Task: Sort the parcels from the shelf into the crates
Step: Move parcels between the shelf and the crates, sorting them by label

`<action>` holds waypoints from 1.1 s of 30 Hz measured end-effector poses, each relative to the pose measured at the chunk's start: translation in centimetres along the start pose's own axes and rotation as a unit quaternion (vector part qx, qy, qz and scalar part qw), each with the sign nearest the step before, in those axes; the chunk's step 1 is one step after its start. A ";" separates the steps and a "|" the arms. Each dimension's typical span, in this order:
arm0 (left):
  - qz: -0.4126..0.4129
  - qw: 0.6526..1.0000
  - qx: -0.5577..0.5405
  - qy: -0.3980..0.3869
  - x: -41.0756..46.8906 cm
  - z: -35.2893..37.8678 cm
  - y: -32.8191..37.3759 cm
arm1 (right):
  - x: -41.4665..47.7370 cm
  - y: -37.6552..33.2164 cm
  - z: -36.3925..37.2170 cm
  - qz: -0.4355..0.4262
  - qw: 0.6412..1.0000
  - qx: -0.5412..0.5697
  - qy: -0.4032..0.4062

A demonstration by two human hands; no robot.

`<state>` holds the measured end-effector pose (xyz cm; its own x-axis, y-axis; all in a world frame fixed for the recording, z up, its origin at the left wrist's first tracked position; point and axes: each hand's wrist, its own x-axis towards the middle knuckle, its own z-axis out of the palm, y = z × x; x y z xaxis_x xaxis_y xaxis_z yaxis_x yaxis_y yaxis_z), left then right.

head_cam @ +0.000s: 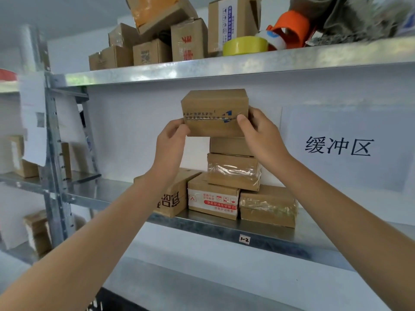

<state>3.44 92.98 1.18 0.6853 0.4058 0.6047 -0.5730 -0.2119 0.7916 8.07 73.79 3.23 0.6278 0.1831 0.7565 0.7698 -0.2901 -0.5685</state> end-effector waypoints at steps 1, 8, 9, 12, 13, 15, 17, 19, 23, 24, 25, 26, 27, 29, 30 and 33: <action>0.001 1.000 -0.002 0.010 -0.8 -0.8 0.2 | -0.9 -0.4 0.3 0.006 1.000 0.012 0.000; -0.027 0.994 -0.065 0.078 -10.1 -5.8 -1.1 | -9.2 -2.8 3.7 0.082 0.995 0.047 0.016; -0.041 0.994 -0.063 0.078 -11.4 -6.4 -1.6 | -10.7 -3.0 4.4 0.085 0.994 0.061 0.021; -0.102 0.988 -0.081 0.086 -14.8 -8.6 -3.0 | -14.3 -3.0 6.0 0.106 0.990 0.087 0.023; -0.124 0.985 -0.088 0.083 -15.8 -9.2 -3.4 | -15.3 -2.8 6.5 0.121 0.988 0.092 0.012; -0.159 0.981 -0.083 0.077 -18.0 -10.9 -4.5 | -17.1 -2.2 7.7 0.150 0.983 0.098 -0.028; -0.177 0.978 -0.073 0.080 -20.3 -12.8 -5.6 | -19.2 -1.7 9.1 0.167 0.980 0.092 -0.058; -0.190 0.976 -0.047 0.094 -22.5 -14.8 -6.5 | -21.4 -1.5 10.7 0.171 0.978 0.083 -0.091; -0.206 0.971 -0.027 0.119 -26.5 -19.1 -7.4 | -25.1 -2.1 13.9 0.171 0.966 0.104 -0.165; -0.209 0.969 -0.011 0.130 -27.5 -20.2 -7.4 | -25.7 -2.4 14.8 0.169 0.962 0.115 -0.182; -0.214 0.967 0.010 0.142 -28.6 -21.1 -7.3 | -26.3 -2.7 15.7 0.165 0.958 0.125 -0.199; -0.218 0.963 0.031 0.154 -29.6 -22.1 -7.2 | -26.9 -3.0 16.6 0.163 0.953 0.134 -0.217; -0.221 0.960 0.050 0.163 -30.7 -23.0 -7.1 | -27.4 -3.3 17.6 0.165 0.947 0.142 -0.235; -0.221 0.956 0.080 0.178 -32.9 -24.7 -6.9 | -28.8 -3.9 19.6 0.178 0.933 0.160 -0.268; -0.220 0.954 0.091 0.185 -33.9 -25.5 -6.9 | -29.7 -4.2 20.6 0.184 0.927 0.166 -0.282; -0.238 0.940 0.115 0.218 -36.6 -27.3 -7.4 | -32.2 -4.7 22.5 0.200 0.911 0.170 -0.319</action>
<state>-29.65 103.97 -29.15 0.5618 0.8178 0.1246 -0.1014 -0.0814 0.9915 -13.12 90.43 -25.73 0.7223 0.6658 0.1868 0.3871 -0.1654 -0.9071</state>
